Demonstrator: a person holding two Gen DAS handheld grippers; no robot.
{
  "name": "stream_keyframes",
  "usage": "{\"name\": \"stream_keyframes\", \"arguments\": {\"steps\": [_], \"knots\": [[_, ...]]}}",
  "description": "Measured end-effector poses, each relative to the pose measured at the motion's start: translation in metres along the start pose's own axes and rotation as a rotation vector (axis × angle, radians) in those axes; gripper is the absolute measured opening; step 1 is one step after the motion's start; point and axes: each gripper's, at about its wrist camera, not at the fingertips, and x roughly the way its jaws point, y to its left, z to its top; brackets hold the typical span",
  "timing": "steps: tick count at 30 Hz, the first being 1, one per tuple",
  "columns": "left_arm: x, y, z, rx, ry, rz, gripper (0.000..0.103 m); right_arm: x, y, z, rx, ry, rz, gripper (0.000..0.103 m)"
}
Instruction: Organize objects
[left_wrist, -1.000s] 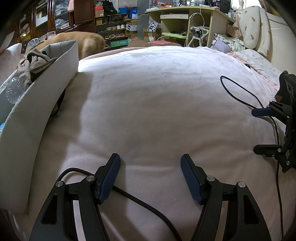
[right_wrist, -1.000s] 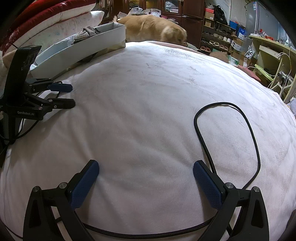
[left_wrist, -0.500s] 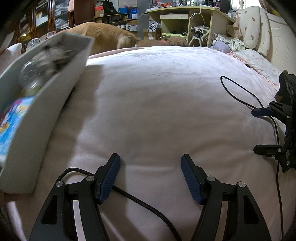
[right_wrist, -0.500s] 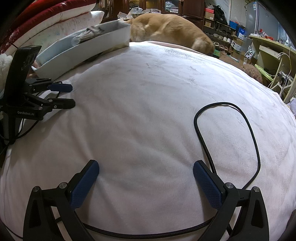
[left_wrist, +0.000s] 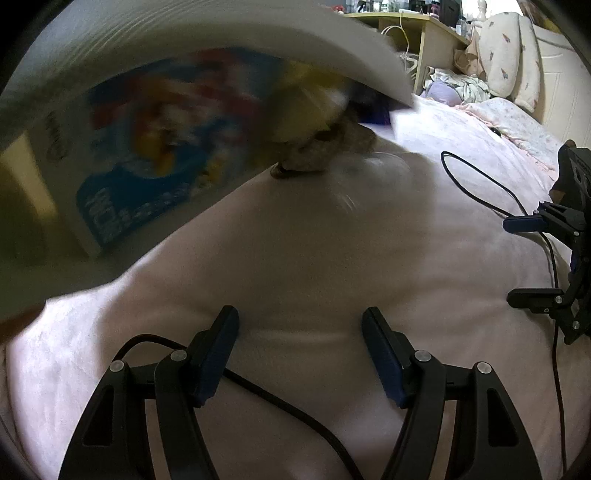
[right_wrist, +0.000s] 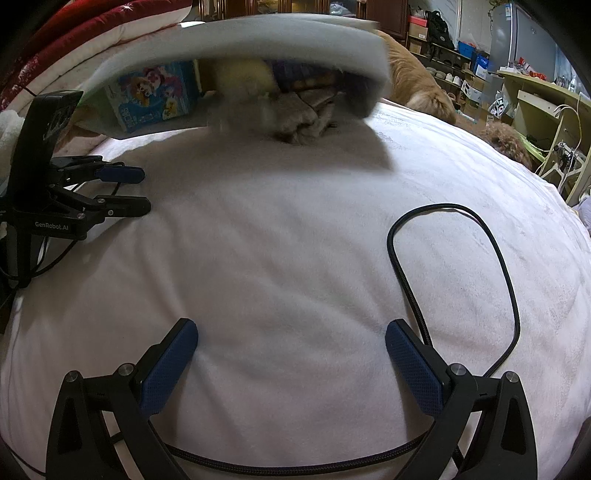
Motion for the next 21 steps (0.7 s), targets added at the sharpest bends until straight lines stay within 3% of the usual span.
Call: {"name": "stream_keyframes", "arguments": {"steps": [4,9,15,21], "knots": [[0.001,-0.004,0.000,0.022,0.002,0.064,0.078,0.000,0.000,0.000,0.000,0.000,0.000,0.103],[0.000,-0.004,0.000,0.030,-0.001,0.076,0.078,0.000,0.000,0.000,0.000,0.000,0.000,0.103],[0.002,0.010,0.001,-0.015,0.009,0.025,0.079,0.000,0.000,0.000,-0.001,0.000,0.000,0.103],[0.003,0.013,0.002,-0.008,0.007,0.034,0.079,-0.001,-0.001,0.000,-0.003,0.000,0.001,0.103]]}}
